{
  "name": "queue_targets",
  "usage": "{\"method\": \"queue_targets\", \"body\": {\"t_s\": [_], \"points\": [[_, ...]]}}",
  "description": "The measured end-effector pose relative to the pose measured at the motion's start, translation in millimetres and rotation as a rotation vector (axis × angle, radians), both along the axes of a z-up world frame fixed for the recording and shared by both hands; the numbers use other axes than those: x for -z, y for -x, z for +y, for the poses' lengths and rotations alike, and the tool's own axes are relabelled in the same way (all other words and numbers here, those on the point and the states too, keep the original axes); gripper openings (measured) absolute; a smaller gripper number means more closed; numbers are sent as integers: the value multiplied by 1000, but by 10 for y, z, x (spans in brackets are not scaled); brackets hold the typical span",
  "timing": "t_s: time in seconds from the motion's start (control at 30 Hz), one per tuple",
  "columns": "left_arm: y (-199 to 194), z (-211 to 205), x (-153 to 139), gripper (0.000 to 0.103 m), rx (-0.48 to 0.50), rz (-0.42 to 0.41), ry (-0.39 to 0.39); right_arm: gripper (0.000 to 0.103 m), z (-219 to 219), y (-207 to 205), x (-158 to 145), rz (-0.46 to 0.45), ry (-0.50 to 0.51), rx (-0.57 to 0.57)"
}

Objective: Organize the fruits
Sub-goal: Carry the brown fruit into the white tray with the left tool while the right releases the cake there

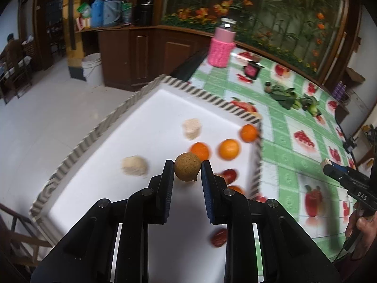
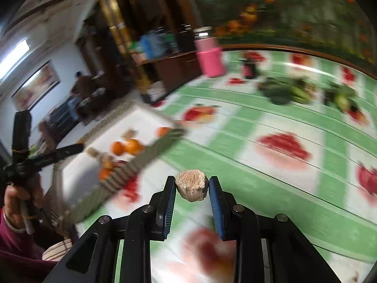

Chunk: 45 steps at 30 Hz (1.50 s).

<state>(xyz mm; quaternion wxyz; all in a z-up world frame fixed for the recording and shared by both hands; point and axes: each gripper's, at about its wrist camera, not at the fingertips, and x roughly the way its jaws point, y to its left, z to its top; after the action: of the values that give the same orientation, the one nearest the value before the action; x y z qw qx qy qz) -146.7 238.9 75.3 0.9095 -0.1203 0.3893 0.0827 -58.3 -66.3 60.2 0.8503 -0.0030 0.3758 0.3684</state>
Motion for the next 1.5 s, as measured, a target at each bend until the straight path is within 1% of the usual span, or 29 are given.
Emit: {"method": "queue_targets", "body": {"t_s": [0.13,0.2,0.33,0.4,0.57,0.7,0.9,0.93,1.03,1.07,1.17,1.2,1.23,1.3,1.4,1.5], "points": [[74,145,63,23,-32,17,-17,28,513,48,-25,-1,-5,-90],[99,202,84,23,-47,20,-44,28,738,68,-43,-2,-12,-129],[84,329,150,23,-57,39,-30,28,1116,76,-85,-16,2,-191],[56,357,168,23,-58,45,-49,28,1318,69,-87,-20,13,-222],[73,379,235,23,-40,63,-27,28,1774,3,-18,-26,64,-288],[98,386,307,23,-36,81,-6,28,2109,-91,72,-12,96,-334],[95,373,343,23,-36,93,3,28,2534,-190,199,-1,166,-388],[90,366,358,23,-40,96,-5,28,2586,-206,230,-2,183,-393],[77,362,393,23,-54,105,-16,28,2668,-259,325,13,232,-385],[71,364,400,23,-60,108,-19,28,2667,-264,327,2,229,-379],[59,361,408,25,-72,108,-26,30,2641,-264,311,11,222,-382],[61,355,407,33,-72,108,-31,30,2622,-253,294,-2,223,-378],[61,346,402,47,-72,108,-36,30,2607,-245,276,-12,221,-372],[80,327,359,62,-74,81,-44,30,2501,-175,186,-25,197,-360],[102,292,304,64,-91,55,-81,30,2296,-120,64,-37,141,-337],[109,263,291,64,-98,41,-81,30,2103,-47,-28,-50,109,-313]]}}
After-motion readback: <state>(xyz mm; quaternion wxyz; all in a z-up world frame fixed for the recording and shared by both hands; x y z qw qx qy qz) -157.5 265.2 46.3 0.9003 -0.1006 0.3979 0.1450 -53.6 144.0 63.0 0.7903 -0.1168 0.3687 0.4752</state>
